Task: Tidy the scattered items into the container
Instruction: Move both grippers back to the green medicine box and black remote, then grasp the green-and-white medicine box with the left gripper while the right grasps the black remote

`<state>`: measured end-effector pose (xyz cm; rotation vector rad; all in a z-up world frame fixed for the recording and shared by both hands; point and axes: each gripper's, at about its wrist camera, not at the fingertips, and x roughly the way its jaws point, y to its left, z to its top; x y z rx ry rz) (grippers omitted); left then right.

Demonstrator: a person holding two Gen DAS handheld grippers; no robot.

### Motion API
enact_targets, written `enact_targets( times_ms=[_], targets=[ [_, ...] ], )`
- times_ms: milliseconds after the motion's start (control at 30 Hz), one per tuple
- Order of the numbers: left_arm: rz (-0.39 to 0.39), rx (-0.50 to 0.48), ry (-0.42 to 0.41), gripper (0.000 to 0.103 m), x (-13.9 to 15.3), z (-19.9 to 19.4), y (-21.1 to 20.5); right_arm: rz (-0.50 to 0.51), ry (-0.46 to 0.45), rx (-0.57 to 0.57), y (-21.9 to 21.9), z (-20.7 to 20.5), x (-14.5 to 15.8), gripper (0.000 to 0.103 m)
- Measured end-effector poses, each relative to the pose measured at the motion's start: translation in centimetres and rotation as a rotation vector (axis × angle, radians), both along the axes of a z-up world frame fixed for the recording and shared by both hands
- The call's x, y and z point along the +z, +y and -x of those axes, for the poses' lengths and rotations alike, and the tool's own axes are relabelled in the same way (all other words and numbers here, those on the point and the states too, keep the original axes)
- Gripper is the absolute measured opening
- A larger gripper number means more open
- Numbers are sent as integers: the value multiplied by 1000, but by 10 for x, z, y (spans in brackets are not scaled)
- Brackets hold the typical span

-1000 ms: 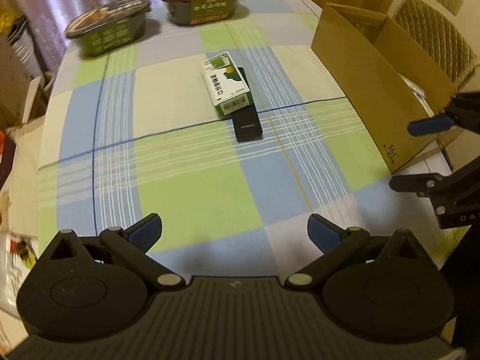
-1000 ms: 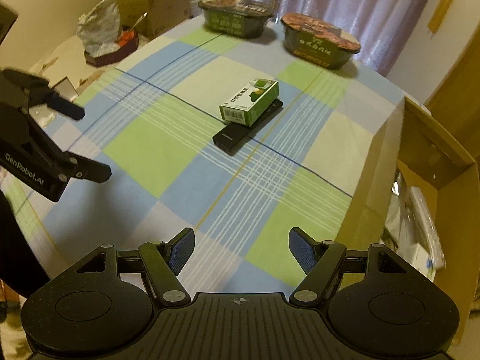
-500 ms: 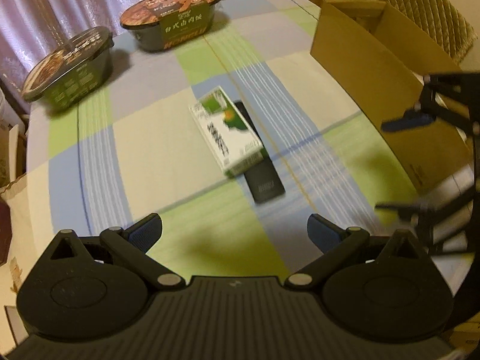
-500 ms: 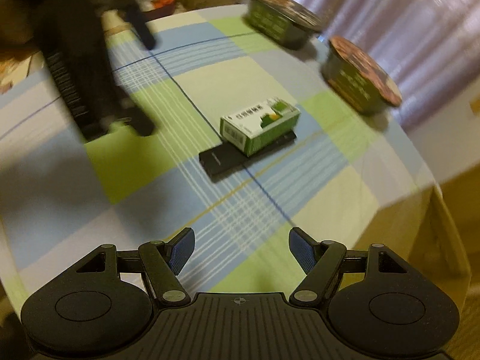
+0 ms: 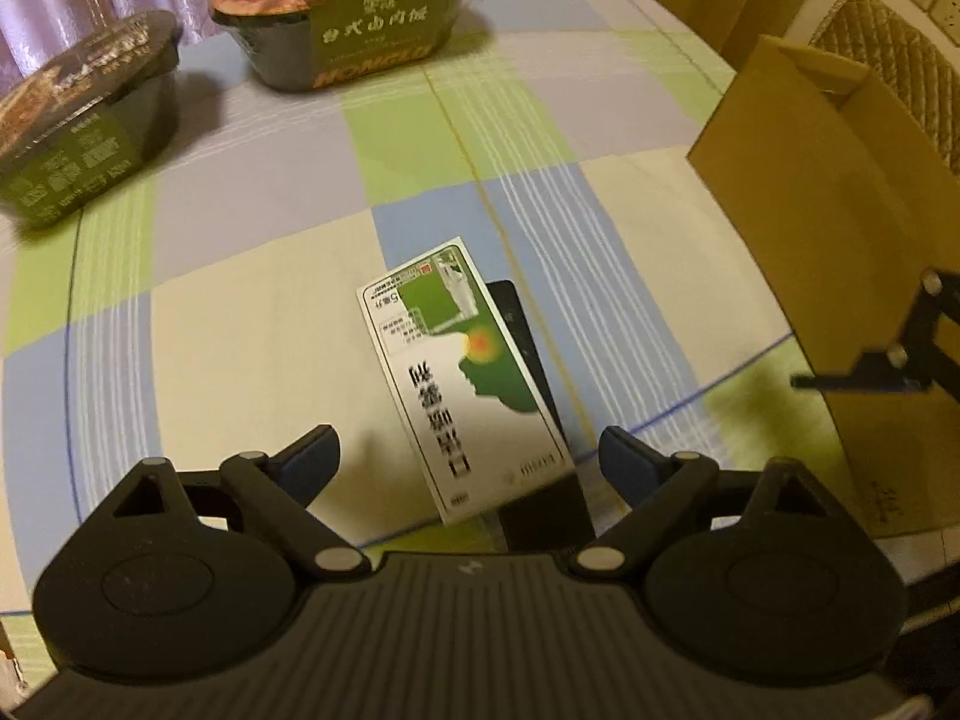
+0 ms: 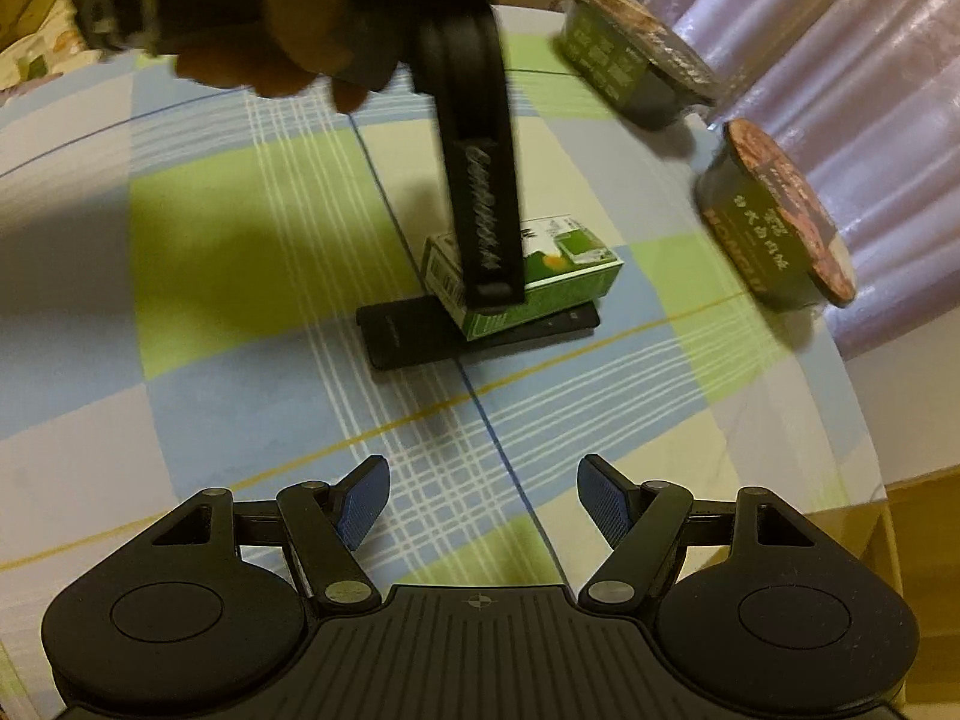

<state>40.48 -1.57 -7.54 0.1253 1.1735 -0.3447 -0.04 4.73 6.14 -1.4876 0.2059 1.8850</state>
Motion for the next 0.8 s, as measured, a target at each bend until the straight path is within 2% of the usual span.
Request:
enact_targets(
  times_ms=[100,133,233,400,500,567,633,700,767,800],
  targets=[
    [8,7,15,89,-8,-9,1,10,-11,32,3,0,-7,75],
    [17,13,22,85,-11,-12,2,15,-11,35,5,0,-10,75],
    [51,16,43,59,-15,-16,7,31,7,25,10,1,-14,75],
    [-24,-61,19,52,-11,-5,19,87,87,-61,23,6,-13,75],
    [-81,-136,8,42,-7,5,33,136,145,-169,38,11,-12,75],
    [-142,-172,0,41,-6,10,41,164,195,-253,50,13,-12,75],
    [-168,-181,-4,41,-5,14,49,184,243,-339,63,16,-12,75],
    [-167,-176,-18,50,-4,17,57,186,287,-425,76,19,-14,75],
    [-134,-161,-37,63,-1,18,64,187,326,-498,87,21,-15,75],
    [-125,-152,-47,65,0,18,67,187,342,-530,91,21,-17,75]
  ],
)
